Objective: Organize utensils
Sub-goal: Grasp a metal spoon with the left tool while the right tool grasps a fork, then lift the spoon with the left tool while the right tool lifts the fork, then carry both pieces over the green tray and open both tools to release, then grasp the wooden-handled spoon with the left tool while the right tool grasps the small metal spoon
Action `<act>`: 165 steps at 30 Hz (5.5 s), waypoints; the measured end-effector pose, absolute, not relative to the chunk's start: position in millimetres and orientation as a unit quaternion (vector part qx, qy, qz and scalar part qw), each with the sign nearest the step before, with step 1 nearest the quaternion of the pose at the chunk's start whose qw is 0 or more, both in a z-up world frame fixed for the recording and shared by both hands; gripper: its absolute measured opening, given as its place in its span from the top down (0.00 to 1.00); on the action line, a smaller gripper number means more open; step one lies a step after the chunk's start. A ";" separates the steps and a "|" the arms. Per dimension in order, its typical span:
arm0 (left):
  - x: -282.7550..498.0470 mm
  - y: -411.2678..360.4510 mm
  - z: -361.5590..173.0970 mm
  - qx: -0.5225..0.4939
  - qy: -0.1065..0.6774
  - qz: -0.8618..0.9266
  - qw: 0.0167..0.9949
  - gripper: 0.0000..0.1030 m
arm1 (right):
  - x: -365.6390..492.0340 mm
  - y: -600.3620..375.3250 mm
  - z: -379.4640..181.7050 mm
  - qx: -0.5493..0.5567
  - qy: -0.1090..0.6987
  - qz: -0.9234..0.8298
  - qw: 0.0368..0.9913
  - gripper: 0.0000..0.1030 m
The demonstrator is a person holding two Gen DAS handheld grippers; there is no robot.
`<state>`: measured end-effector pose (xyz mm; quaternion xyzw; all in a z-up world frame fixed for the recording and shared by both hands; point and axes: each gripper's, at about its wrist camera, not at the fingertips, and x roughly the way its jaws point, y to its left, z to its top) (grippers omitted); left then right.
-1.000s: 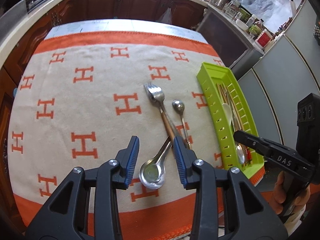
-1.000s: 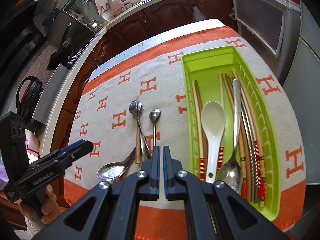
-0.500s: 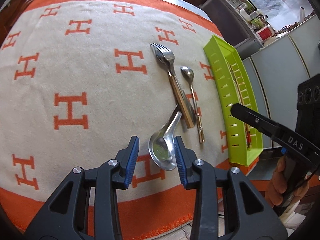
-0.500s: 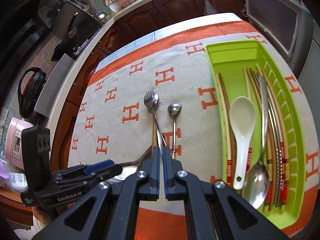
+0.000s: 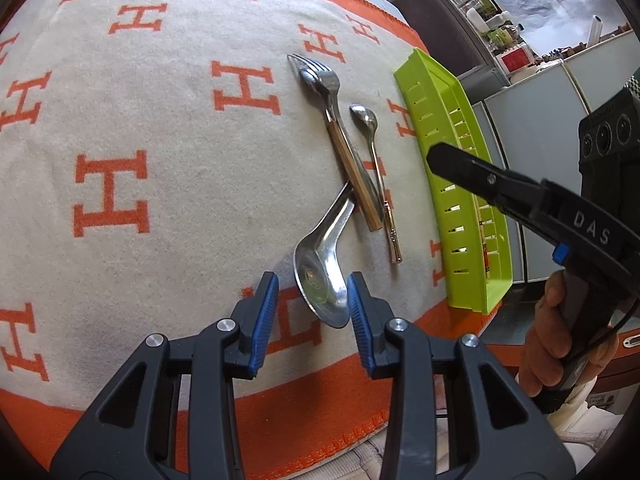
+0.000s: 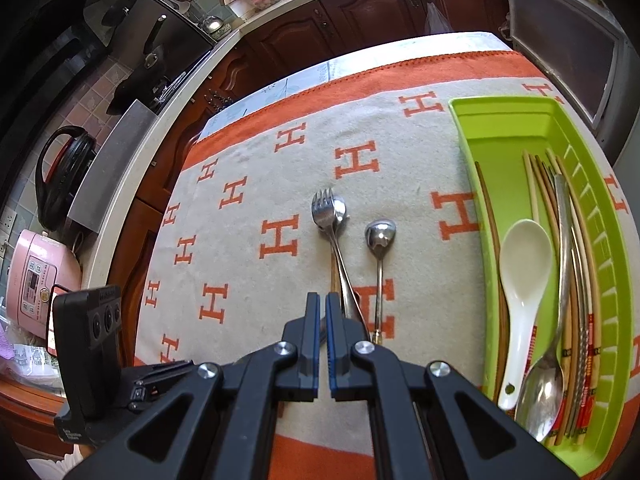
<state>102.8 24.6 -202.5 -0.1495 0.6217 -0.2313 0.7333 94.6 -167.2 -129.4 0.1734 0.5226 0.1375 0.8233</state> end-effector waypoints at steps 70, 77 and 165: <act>99.6 -26.0 -88.4 -0.075 0.488 -0.179 0.851 0.97 | 35.8 -231.7 -58.1 0.148 0.381 0.120 0.905 0.95; 118.2 -108.5 -84.7 0.020 0.497 -0.251 0.830 0.97 | 20.3 -276.2 -61.3 0.128 0.405 0.046 0.904 0.95; 167.4 -52.6 -191.2 0.013 0.556 -0.090 0.826 0.81 | 73.7 -201.4 -143.1 0.160 0.498 0.087 0.848 0.87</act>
